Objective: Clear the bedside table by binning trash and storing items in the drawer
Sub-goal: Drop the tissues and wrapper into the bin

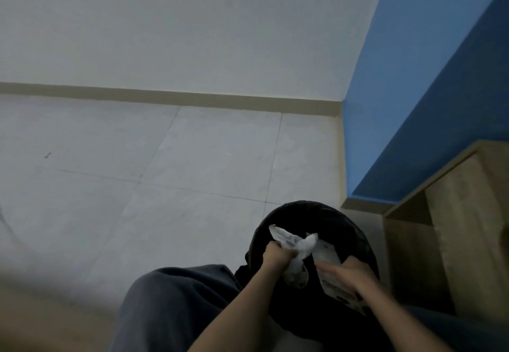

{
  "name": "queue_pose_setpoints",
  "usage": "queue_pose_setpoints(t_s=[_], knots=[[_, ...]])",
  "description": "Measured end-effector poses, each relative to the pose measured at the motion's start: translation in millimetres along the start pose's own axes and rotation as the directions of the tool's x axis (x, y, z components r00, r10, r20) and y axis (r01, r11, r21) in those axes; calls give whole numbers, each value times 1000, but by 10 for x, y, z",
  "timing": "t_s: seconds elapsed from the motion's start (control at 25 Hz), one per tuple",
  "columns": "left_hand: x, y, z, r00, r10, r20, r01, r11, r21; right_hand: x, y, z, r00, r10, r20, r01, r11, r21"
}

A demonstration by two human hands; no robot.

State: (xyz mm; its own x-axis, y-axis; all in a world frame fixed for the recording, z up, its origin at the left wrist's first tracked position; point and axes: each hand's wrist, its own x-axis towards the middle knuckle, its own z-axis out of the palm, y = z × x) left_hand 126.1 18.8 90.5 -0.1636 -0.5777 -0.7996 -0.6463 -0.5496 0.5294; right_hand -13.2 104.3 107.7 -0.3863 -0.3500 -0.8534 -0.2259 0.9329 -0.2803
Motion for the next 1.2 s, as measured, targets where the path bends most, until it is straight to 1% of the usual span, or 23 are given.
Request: queue_pose_setpoints(t_s=[0.08,0.16,0.24,0.28,0.32,0.36,0.4,0.44,0.48,0.52,0.56,0.6,0.64,0.72,0.8,0.96,1.04,1.2], knots=[[26,-25,3,998,-39,42,42,997,-59,53,17,17,998,-57,-18,58,997,45],[7,-42,-15,997,-70,33,72,995,-67,58,56,26,990,-103,-92,108,993,50],[-6,-78,-51,998,-64,-7,63,995,-77,65,127,18,981,-110,-162,123,990,75],[-31,-98,-74,998,-34,-46,31,997,-74,68,177,6,975,-102,-199,124,987,104],[-70,-113,-98,993,18,-118,-25,998,-58,49,218,-17,969,-89,-232,122,984,130],[-117,-136,-132,973,79,-216,-88,996,-28,19,257,-40,963,-43,-268,87,984,154],[-173,-171,-168,937,138,-322,-138,990,22,-2,300,-59,951,26,-308,31,983,178],[-214,-226,-205,893,178,-413,-152,984,96,-1,359,-60,933,120,-339,-45,974,220],[-239,-281,-241,864,181,-469,-122,980,155,4,408,-47,919,209,-335,-111,951,289],[-230,-352,-266,863,132,-488,-64,986,154,8,451,-11,919,287,-269,-170,907,385],[-204,-400,-275,887,33,-460,0,997,71,10,475,38,934,322,-153,-214,849,483],[-183,-430,-272,918,-63,-391,50,998,-43,21,483,98,945,324,-43,-245,791,561],[-152,-455,-252,943,-115,-312,79,989,-128,34,482,153,949,316,8,-255,751,609],[-129,-450,-222,960,-148,-237,102,976,-194,80,490,205,958,286,-25,-201,730,653],[-71,-418,-231,957,-149,-249,102,976,-195,117,465,185,961,271,-59,-167,734,658],[199,-298,-316,965,-133,-228,73,964,-255,220,331,82,979,201,-32,-120,697,707],[380,-220,-353,962,-126,-243,56,959,-277,342,240,34,980,196,-44,-101,673,733],[460,136,-459,969,-89,-230,-25,893,-450,628,-39,-70,987,155,-33,-67,600,797]])
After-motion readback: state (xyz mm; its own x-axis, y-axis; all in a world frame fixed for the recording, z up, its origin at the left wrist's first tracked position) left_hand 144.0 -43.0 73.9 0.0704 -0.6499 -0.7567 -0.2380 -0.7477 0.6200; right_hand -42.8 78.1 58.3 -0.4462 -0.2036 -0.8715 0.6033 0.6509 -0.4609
